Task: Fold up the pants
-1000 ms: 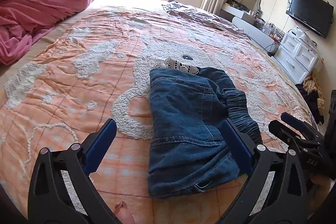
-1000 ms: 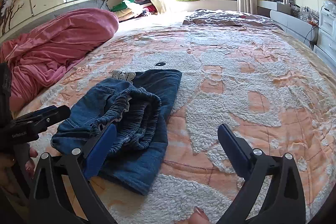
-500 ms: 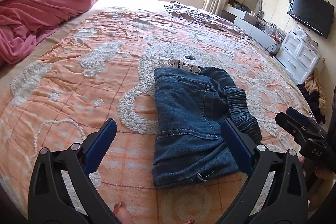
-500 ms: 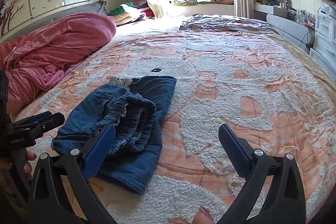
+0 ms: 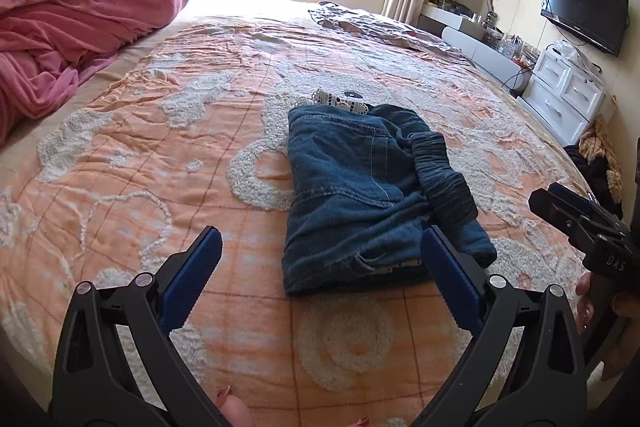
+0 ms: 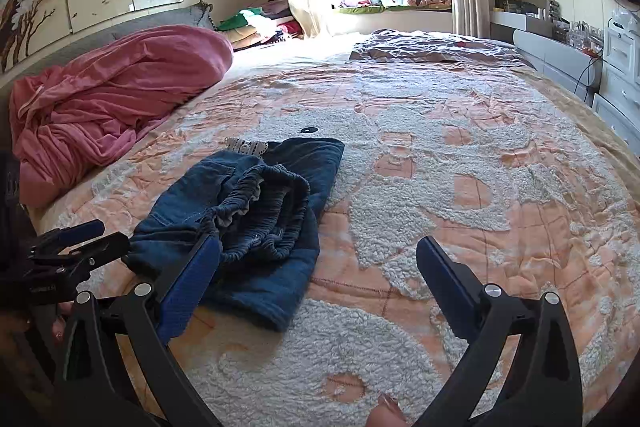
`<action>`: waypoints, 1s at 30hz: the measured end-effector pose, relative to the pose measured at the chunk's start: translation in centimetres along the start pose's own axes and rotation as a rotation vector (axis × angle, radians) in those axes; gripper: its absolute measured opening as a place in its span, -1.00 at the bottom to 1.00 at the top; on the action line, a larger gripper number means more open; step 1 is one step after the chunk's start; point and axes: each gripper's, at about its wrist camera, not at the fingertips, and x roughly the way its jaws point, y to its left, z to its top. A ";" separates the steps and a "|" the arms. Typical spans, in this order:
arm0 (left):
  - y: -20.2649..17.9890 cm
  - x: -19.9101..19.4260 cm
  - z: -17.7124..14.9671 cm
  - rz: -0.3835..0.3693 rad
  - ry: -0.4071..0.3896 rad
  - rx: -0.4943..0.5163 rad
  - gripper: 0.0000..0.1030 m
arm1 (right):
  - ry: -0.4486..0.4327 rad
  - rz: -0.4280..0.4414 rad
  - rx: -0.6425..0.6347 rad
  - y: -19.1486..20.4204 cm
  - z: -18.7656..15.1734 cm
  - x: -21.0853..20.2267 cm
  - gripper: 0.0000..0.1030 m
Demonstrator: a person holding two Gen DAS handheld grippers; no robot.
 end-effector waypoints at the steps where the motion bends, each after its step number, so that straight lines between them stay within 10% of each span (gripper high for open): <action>1: -0.1 -0.2 -0.3 -0.001 0.003 0.006 0.81 | 0.005 0.003 -0.001 0.1 -0.2 -0.1 0.91; 30: -1.8 -3.5 -6.8 -0.002 0.042 0.043 0.81 | 0.078 -0.025 0.012 1.2 -7.8 -3.3 0.91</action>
